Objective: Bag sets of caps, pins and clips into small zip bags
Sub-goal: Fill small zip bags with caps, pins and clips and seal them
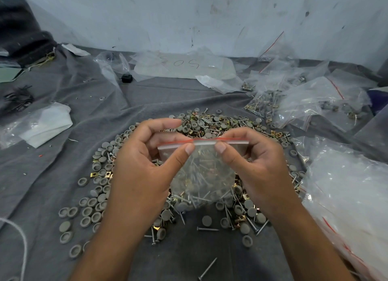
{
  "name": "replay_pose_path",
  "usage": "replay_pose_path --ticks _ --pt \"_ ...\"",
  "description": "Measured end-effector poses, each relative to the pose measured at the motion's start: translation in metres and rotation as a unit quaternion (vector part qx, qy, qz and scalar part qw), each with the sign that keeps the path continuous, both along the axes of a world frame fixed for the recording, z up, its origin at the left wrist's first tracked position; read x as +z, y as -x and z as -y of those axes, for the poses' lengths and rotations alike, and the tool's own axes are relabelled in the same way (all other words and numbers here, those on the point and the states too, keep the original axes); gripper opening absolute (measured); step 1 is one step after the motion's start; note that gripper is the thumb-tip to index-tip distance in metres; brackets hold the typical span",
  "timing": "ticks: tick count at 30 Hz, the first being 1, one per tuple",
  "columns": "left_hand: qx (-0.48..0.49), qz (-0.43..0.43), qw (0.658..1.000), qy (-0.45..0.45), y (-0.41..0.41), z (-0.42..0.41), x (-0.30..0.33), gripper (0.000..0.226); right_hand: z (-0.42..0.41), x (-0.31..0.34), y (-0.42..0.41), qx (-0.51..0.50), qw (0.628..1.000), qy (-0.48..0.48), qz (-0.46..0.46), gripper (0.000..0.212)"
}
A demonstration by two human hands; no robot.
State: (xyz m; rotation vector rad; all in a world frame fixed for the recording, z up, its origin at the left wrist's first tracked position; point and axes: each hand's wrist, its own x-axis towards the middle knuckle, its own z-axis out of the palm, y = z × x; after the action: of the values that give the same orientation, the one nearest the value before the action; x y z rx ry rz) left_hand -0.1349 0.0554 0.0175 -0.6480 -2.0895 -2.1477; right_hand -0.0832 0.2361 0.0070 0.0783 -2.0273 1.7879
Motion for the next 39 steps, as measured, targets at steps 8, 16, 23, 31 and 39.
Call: replay_pose_path --ticks 8,16,23,31,39 --pt "-0.029 -0.006 0.999 0.014 -0.003 -0.003 0.000 0.039 0.003 0.006 -0.001 -0.003 0.998 -0.037 -0.043 0.022" --pt "-0.024 -0.008 0.999 0.023 -0.003 -0.001 0.002 0.038 0.002 0.009 -0.001 0.022 0.999 0.017 -0.027 0.038" --pt "-0.021 -0.006 0.999 0.035 -0.005 -0.002 0.002 0.036 -0.003 0.009 -0.001 0.050 0.996 0.071 -0.030 0.038" --pt "-0.054 0.063 0.997 -0.006 -0.004 0.004 0.007 0.047 -0.010 0.007 -0.001 0.066 0.996 0.063 -0.013 0.028" --pt "-0.097 0.086 0.992 -0.008 0.001 0.008 0.008 0.036 -0.024 0.008 -0.004 0.091 0.994 0.043 0.032 0.030"
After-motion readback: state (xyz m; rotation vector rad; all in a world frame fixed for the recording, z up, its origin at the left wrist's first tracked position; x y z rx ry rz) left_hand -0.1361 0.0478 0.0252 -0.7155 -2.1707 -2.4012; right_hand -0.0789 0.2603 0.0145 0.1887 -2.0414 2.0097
